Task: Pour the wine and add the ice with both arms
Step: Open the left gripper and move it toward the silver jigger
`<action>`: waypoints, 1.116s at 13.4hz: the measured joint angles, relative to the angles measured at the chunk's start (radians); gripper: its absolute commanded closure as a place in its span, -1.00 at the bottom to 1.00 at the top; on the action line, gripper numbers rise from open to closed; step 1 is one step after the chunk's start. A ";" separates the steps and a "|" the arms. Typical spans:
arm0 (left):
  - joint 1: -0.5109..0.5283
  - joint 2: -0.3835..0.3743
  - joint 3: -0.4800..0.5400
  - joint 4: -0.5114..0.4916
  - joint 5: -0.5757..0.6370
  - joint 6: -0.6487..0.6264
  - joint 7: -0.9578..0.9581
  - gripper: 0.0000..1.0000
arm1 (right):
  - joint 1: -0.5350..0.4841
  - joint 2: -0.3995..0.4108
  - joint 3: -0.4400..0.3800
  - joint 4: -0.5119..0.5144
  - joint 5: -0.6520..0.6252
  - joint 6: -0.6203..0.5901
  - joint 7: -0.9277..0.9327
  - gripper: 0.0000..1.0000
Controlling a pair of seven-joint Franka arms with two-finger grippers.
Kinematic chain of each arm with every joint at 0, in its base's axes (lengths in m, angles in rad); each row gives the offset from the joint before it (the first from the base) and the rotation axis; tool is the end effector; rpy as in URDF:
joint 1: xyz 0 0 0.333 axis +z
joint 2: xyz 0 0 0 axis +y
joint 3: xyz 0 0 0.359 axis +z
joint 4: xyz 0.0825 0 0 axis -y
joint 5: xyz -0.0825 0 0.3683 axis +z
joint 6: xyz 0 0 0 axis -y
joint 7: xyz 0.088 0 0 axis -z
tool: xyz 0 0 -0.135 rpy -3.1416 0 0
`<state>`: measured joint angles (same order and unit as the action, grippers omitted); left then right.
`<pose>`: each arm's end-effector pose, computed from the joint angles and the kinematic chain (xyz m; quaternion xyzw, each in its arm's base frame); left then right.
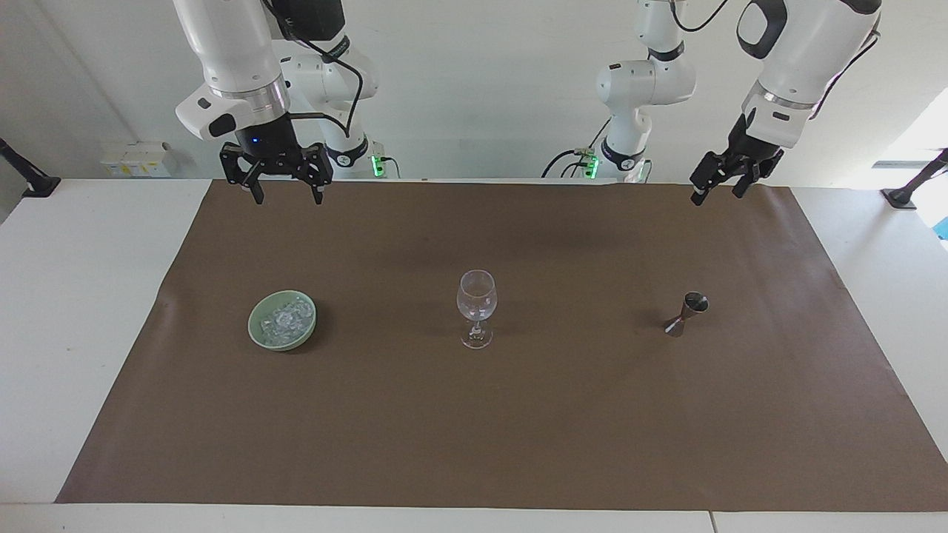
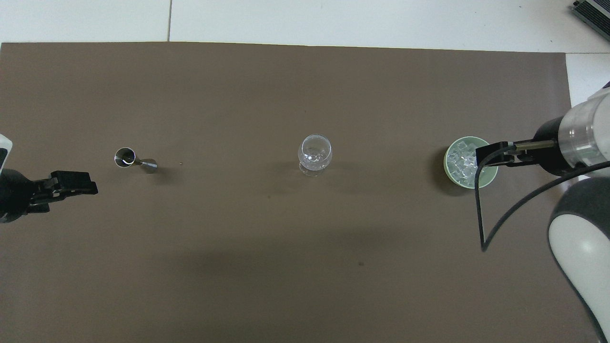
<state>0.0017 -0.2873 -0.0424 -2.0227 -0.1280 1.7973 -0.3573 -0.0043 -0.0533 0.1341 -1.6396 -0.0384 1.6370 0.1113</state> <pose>0.4496 -0.0349 0.5930 0.9833 0.1702 0.0191 0.0617 0.5236 0.0655 0.6422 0.9994 0.0100 0.0277 0.0196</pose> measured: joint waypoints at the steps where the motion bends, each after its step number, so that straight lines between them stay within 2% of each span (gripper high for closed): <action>1: 0.006 0.013 0.000 0.000 -0.030 0.000 -0.081 -1.00 | 0.000 0.000 0.000 0.000 0.000 0.000 0.000 -1.00; 5: 0.049 0.064 0.002 0.003 -0.142 0.009 -0.333 -1.00 | 0.000 0.000 0.000 0.000 0.000 0.000 0.000 -1.00; 10: 0.150 0.133 0.006 0.017 -0.298 0.018 -0.624 -1.00 | 0.000 0.000 0.000 0.000 0.000 0.000 0.000 -1.00; 15: 0.260 0.204 0.009 0.017 -0.449 0.035 -0.742 -1.00 | 0.000 0.000 0.000 0.000 0.000 0.000 0.000 -1.00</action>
<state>0.2614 -0.0830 -0.0335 -2.0054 -0.5767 1.8327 -1.0995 -0.0043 -0.0533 0.1341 -1.6397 -0.0384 1.6370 0.1113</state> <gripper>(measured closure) 0.000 0.000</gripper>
